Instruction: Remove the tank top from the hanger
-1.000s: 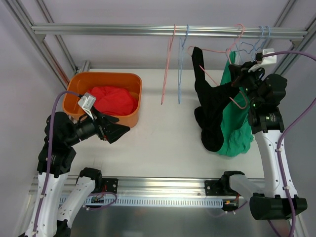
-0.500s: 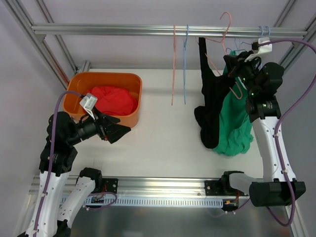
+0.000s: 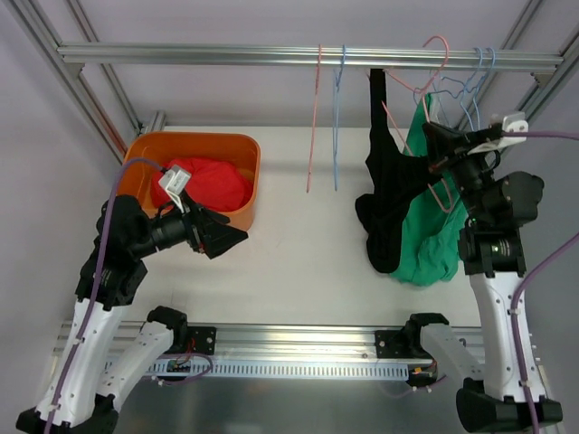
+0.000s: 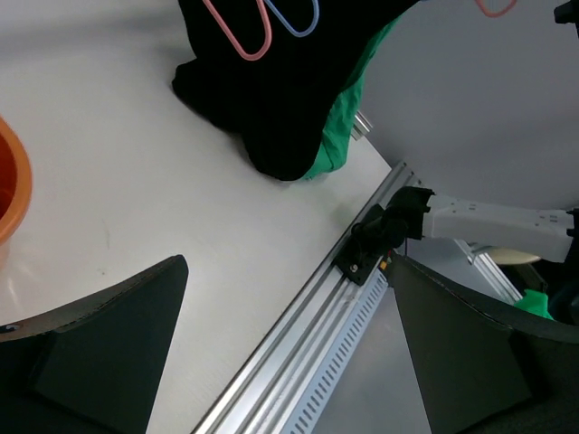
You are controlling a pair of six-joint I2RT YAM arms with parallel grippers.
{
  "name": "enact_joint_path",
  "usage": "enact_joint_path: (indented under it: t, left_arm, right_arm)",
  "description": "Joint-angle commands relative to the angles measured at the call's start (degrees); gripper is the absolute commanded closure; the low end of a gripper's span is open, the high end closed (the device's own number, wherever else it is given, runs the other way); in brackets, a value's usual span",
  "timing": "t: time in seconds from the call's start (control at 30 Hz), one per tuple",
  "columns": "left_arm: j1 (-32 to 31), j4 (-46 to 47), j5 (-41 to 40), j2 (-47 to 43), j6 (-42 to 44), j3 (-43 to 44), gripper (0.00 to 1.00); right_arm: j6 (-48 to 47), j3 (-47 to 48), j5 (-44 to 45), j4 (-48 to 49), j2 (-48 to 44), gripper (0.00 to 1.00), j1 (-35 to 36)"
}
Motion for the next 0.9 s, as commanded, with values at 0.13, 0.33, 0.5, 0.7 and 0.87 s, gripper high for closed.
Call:
enact_joint_path:
  t: [0.13, 0.33, 0.5, 0.7, 0.87]
  left_arm:
    - [-25.5, 4.4, -24.3, 10.2, 3.4, 13.9, 0.01]
    - [-48.2, 4.4, -42.6, 28.2, 13.3, 33.2, 0.01]
    - [-52.9, 4.6, -44.8, 45.7, 15.7, 53.0, 0.04]
    - [-55.5, 4.5, -42.9, 60.4, 17.0, 70.7, 0.14]
    - [-55.5, 4.8, -45.3, 63.5, 16.7, 71.3, 0.39]
  right_arm:
    - [1.3, -1.5, 2.3, -20.1, -19.0, 1.0, 0.0]
    - [1.0, 10.0, 7.9, -46.6, -29.9, 1.0, 0.0]
    - [0.7, 26.0, 7.2, -64.5, -29.9, 1.0, 0.0]
    - [1.1, 37.2, 3.4, -69.6, -27.4, 1.0, 0.8]
    - [1.9, 38.9, 4.9, -69.7, -26.6, 1.0, 2.8]
